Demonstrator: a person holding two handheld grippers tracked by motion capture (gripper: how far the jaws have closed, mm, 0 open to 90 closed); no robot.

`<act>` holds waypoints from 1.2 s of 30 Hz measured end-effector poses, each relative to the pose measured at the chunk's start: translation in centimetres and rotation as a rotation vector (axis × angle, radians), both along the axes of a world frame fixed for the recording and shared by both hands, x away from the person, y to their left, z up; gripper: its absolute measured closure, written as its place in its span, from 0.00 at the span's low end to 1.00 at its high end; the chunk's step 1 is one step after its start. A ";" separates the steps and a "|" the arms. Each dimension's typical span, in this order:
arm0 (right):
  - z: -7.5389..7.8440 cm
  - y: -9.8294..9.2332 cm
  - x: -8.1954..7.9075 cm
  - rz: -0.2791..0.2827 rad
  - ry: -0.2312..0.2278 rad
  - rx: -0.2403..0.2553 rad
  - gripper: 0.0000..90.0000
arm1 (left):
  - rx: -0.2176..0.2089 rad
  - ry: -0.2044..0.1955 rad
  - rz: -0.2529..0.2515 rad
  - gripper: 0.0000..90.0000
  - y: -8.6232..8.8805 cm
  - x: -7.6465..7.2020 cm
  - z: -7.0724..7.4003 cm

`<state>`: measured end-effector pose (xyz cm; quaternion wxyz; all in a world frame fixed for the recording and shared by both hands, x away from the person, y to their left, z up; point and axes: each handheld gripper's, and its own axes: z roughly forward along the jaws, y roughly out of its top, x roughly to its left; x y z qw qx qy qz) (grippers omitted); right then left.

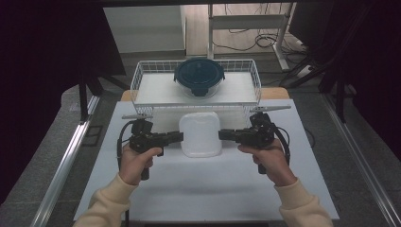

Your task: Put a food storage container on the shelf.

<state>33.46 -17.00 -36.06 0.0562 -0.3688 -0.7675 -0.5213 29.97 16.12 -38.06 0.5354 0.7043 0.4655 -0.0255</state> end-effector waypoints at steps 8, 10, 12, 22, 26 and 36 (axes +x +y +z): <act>2.0 0.2 0.6 -0.008 -0.022 -0.010 0.90 | 0.001 -0.018 -0.007 0.86 0.1 1.0 1.8; 2.5 0.2 0.8 -0.009 -0.027 -0.010 0.90 | 0.002 -0.026 -0.005 0.86 0.1 1.2 2.3; 2.9 0.2 1.0 -0.010 -0.028 -0.010 0.90 | 0.002 -0.030 -0.003 0.86 0.2 1.5 2.8; 4.3 0.5 2.0 -0.011 -0.042 -0.015 0.90 | 0.009 -0.054 0.002 0.87 0.4 2.2 4.7; 4.8 0.6 2.3 -0.013 -0.046 -0.018 0.89 | 0.013 -0.058 0.001 0.87 0.4 2.5 5.5; 5.5 0.6 3.4 -0.017 -0.044 -0.012 0.89 | 0.028 -0.060 0.004 0.87 0.3 3.5 6.6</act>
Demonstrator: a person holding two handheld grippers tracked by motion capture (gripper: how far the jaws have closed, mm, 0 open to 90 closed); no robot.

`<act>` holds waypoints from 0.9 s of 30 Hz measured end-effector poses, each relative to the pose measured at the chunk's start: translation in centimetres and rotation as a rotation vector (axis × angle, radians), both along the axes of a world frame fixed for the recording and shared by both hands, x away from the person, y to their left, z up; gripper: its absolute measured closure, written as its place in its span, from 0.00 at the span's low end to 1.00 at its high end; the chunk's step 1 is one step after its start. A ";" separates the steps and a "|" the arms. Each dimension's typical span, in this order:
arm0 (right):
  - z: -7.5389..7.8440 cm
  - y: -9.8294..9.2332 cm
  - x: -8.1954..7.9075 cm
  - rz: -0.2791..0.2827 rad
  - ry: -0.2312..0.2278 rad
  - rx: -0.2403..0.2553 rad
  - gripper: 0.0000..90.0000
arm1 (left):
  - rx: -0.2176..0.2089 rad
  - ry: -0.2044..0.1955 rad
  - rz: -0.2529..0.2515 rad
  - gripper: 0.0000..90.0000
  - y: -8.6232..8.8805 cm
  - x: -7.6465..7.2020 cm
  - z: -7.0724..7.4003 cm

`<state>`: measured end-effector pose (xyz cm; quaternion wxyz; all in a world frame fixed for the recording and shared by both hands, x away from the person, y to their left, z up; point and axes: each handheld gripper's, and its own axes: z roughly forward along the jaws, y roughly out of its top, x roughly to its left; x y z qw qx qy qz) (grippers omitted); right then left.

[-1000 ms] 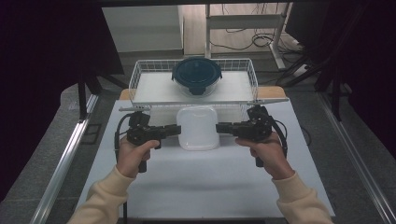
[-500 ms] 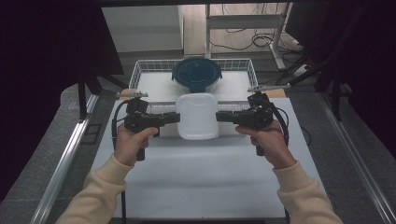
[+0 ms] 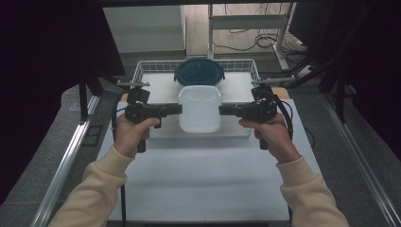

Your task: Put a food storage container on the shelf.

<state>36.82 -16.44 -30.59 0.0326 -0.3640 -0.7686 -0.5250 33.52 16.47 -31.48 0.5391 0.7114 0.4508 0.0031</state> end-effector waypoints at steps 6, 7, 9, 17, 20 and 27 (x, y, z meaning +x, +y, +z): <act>0.6 0.1 0.7 0.000 -0.007 0.004 0.89 | 0.001 -0.006 0.004 0.87 0.1 0.6 0.8; 0.8 0.2 0.7 -0.001 -0.003 0.004 0.89 | 0.002 -0.009 0.007 0.87 0.1 0.7 0.9; 1.2 0.3 0.9 -0.002 -0.006 0.004 0.89 | -0.001 -0.011 0.009 0.87 0.2 0.9 1.2; 2.9 0.7 1.3 -0.006 -0.030 -0.001 0.90 | 0.003 -0.025 0.018 0.86 0.4 1.6 2.5; 3.6 0.8 1.4 -0.009 -0.036 -0.004 0.90 | -0.001 -0.031 0.022 0.86 0.5 1.9 3.1; 5.2 1.3 2.0 -0.014 -0.051 -0.004 0.90 | 0.006 -0.036 0.030 0.86 0.9 2.7 4.5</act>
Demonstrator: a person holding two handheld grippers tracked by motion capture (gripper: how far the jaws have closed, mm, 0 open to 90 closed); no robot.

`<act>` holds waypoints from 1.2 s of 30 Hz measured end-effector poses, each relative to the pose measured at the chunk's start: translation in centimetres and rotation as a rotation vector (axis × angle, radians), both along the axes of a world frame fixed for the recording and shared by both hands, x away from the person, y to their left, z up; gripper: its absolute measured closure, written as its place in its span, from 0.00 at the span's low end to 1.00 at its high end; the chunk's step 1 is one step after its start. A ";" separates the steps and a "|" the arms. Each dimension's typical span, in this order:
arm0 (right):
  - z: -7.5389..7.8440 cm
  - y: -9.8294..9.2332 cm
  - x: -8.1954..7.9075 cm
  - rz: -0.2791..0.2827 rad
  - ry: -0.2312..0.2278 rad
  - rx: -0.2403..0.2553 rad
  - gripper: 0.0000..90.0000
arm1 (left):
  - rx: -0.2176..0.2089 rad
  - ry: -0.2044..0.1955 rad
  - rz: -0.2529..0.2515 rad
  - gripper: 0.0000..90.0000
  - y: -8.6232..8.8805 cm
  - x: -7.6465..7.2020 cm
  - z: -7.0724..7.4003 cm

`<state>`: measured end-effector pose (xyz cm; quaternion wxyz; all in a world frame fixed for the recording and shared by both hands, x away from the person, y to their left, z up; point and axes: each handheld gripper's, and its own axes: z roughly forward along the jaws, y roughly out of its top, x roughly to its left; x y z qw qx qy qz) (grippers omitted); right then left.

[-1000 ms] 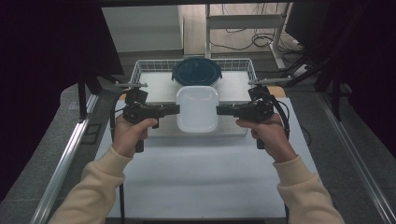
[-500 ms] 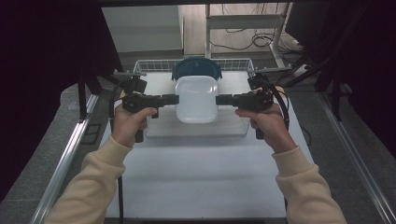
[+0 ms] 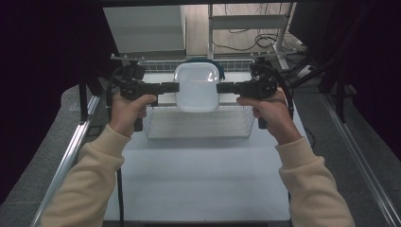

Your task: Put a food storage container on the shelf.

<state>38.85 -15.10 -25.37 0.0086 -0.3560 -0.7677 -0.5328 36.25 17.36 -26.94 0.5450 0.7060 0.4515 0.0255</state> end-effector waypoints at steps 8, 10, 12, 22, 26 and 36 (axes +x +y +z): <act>1.5 0.2 0.8 0.009 -0.004 0.011 0.90 | -0.007 -0.007 0.001 0.86 0.4 0.7 1.5; 1.9 0.3 1.0 0.008 -0.007 0.015 0.90 | -0.005 -0.008 0.007 0.86 0.3 0.8 2.0; 2.3 0.4 1.1 0.007 -0.010 0.014 0.90 | 0.005 -0.014 0.008 0.86 0.3 1.0 2.5; 3.7 0.5 2.4 0.005 -0.005 0.028 0.90 | 0.036 -0.010 0.012 0.86 0.4 2.2 4.5; 4.0 0.5 3.2 -0.002 0.017 0.033 0.90 | 0.037 0.006 0.017 0.86 0.3 3.1 4.9; 3.8 0.7 6.1 -0.022 0.083 0.044 0.89 | 0.005 0.086 0.015 0.85 0.5 6.3 4.3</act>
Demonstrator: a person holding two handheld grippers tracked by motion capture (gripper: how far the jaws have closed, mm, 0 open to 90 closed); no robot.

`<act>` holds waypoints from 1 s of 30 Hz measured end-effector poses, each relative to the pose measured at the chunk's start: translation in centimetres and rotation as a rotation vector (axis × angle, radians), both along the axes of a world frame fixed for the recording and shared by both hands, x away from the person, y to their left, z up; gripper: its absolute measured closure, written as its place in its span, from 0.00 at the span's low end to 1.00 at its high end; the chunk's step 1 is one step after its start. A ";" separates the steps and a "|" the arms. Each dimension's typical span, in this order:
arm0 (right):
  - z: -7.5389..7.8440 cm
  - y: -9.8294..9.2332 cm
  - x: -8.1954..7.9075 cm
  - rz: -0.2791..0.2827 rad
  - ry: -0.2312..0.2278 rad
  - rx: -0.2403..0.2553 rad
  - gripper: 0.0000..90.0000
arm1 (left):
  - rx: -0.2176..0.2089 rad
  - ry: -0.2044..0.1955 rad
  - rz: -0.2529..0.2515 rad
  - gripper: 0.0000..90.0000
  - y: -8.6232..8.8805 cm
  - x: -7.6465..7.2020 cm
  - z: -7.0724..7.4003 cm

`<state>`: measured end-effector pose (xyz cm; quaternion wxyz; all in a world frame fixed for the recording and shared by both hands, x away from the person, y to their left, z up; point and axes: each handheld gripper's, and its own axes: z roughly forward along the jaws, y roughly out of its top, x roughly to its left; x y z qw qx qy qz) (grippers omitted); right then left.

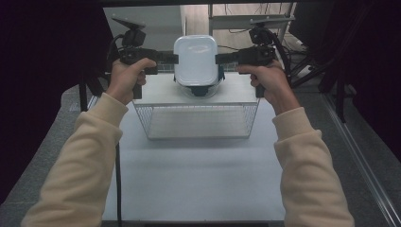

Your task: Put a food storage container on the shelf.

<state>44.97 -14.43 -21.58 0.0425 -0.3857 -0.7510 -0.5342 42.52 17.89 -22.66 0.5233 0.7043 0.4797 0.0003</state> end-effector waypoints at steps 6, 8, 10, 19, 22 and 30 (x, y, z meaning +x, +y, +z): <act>-0.9 -0.1 2.0 -0.025 0.065 0.022 0.88 | -0.018 0.033 0.016 0.85 -0.1 1.8 -0.3; -1.0 -0.2 2.7 -0.030 0.090 0.036 0.86 | -0.024 0.048 0.020 0.84 -0.2 2.5 -0.3; -1.2 -0.2 3.4 -0.040 0.111 0.039 0.84 | -0.032 0.066 0.028 0.82 -0.3 3.3 -0.4; -2.7 -0.6 6.4 -0.070 0.228 0.129 0.77 | -0.147 0.144 0.051 0.79 0.1 6.0 -1.9; -3.2 -0.7 7.0 -0.078 0.255 0.161 0.76 | -0.161 0.152 0.055 0.78 0.2 6.4 -2.2; -4.1 -0.5 7.6 -0.086 0.276 0.184 0.72 | -0.189 0.156 0.060 0.75 0.4 6.9 -3.1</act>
